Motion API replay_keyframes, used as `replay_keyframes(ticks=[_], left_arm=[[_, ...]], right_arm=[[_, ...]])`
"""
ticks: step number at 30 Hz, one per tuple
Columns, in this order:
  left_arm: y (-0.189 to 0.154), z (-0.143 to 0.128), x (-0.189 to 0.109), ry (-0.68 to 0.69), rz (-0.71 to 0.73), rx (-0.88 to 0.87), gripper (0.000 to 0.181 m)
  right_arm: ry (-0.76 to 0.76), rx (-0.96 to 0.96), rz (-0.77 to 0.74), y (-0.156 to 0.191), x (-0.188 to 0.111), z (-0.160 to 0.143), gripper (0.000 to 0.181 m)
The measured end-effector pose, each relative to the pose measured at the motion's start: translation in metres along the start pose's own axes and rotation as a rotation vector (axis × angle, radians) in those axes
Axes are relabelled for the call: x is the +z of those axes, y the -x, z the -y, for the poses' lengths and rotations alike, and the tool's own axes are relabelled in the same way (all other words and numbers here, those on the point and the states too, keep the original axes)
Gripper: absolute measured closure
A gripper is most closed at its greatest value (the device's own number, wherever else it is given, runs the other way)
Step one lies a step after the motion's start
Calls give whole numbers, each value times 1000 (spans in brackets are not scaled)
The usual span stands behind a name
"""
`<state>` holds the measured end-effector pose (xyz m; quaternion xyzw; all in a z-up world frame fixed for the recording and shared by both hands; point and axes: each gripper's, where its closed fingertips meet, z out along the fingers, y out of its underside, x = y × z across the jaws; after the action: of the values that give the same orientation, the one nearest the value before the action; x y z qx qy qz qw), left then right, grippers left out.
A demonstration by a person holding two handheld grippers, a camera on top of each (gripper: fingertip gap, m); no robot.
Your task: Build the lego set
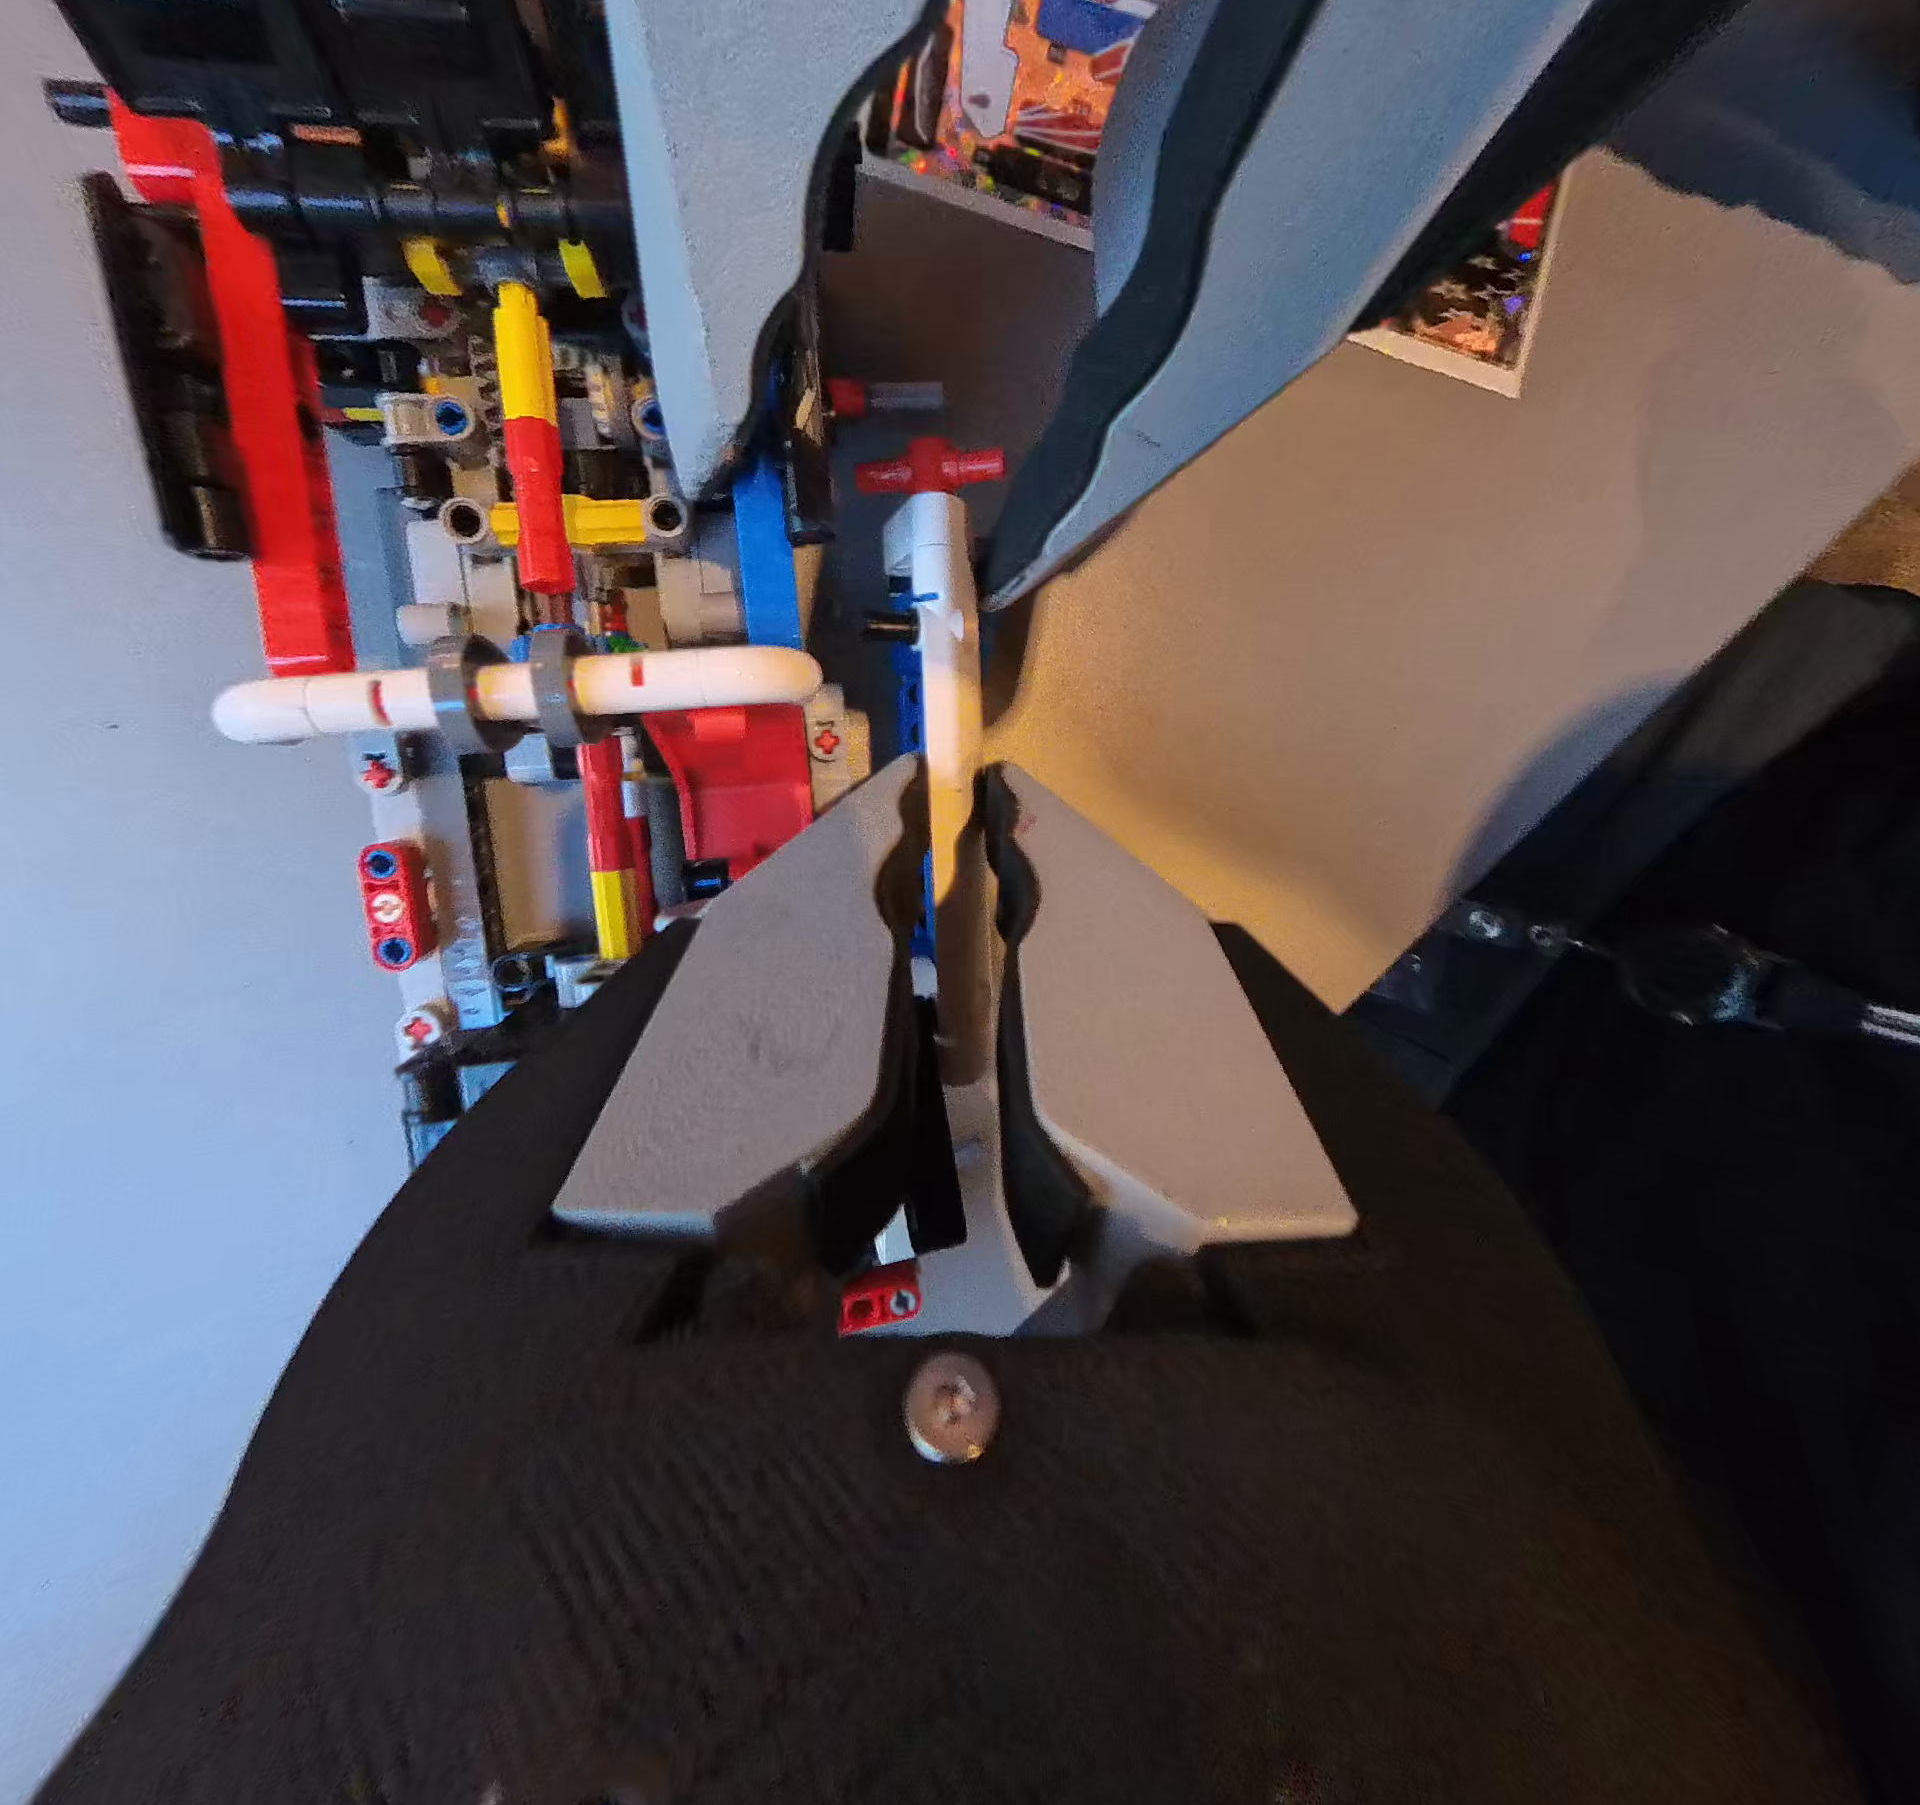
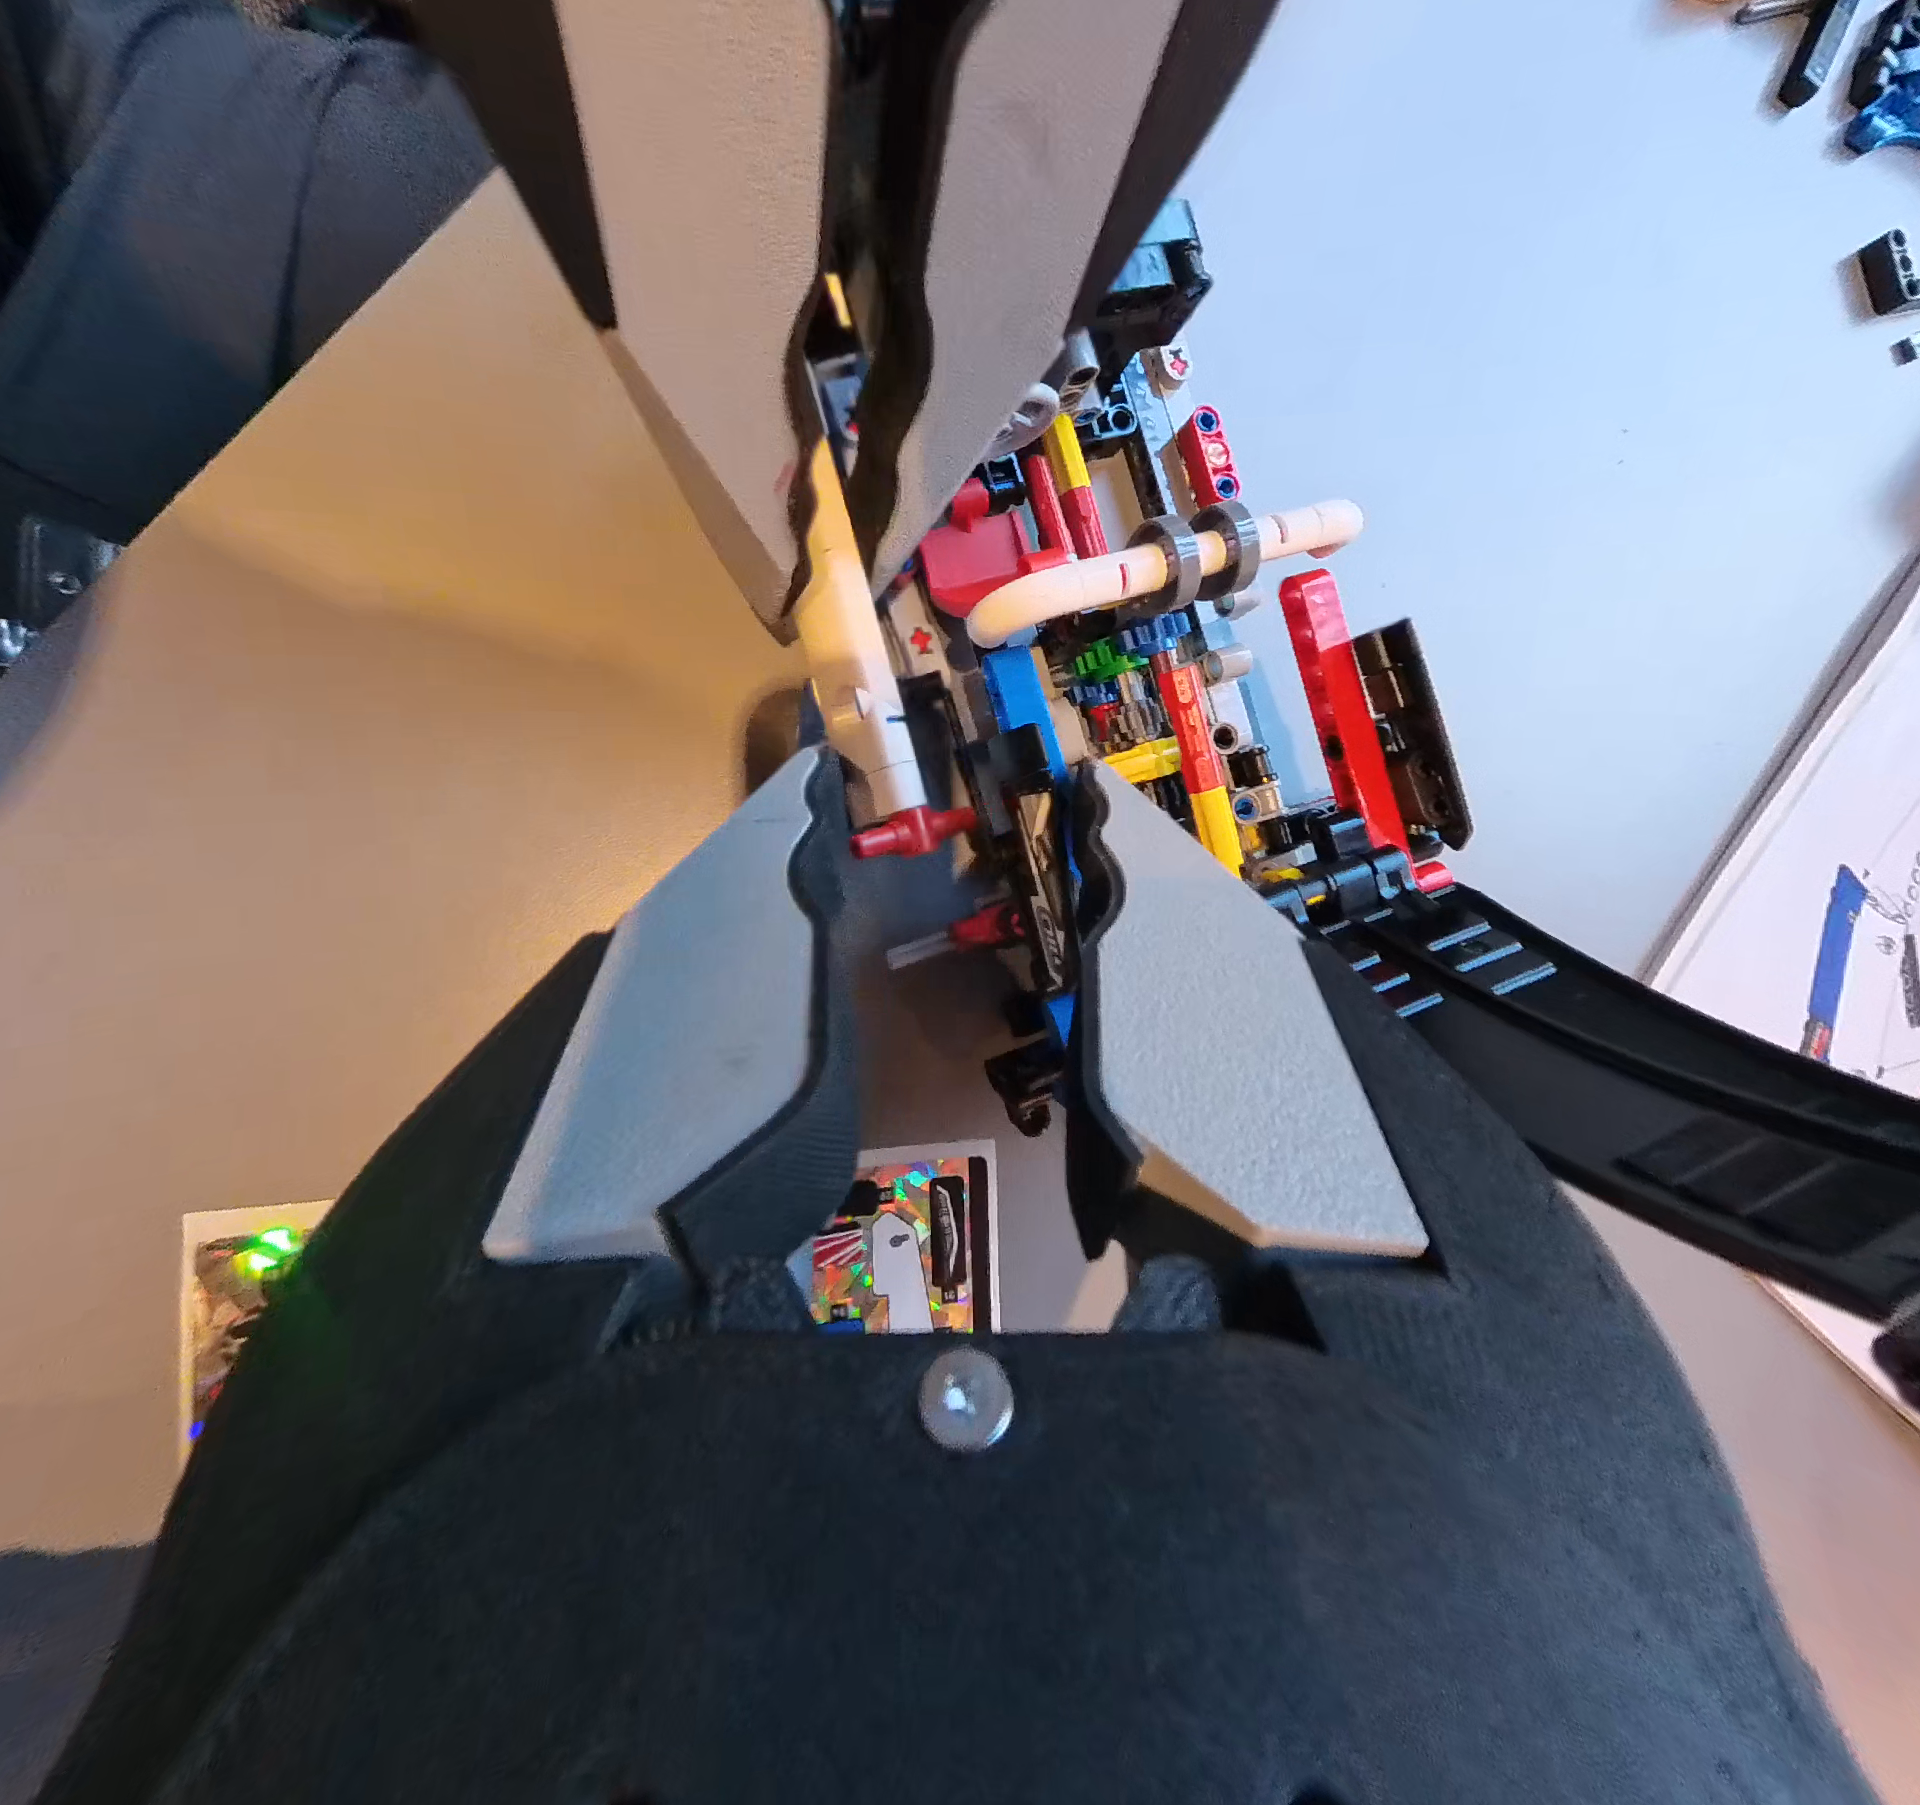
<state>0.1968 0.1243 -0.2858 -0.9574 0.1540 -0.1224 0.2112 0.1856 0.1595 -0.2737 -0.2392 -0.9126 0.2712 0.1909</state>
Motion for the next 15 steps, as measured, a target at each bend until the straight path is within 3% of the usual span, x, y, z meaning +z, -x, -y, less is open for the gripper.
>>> replay_keyframes(ticks=[7,15], left_arm=[[8,0,-2,27,-104,-54,175],[5,-7,-7,13,-122,-31,175]], right_arm=[[-19,-86,-78,-7,1,3,142],[-70,-92,-77,-5,-1,16,136]])
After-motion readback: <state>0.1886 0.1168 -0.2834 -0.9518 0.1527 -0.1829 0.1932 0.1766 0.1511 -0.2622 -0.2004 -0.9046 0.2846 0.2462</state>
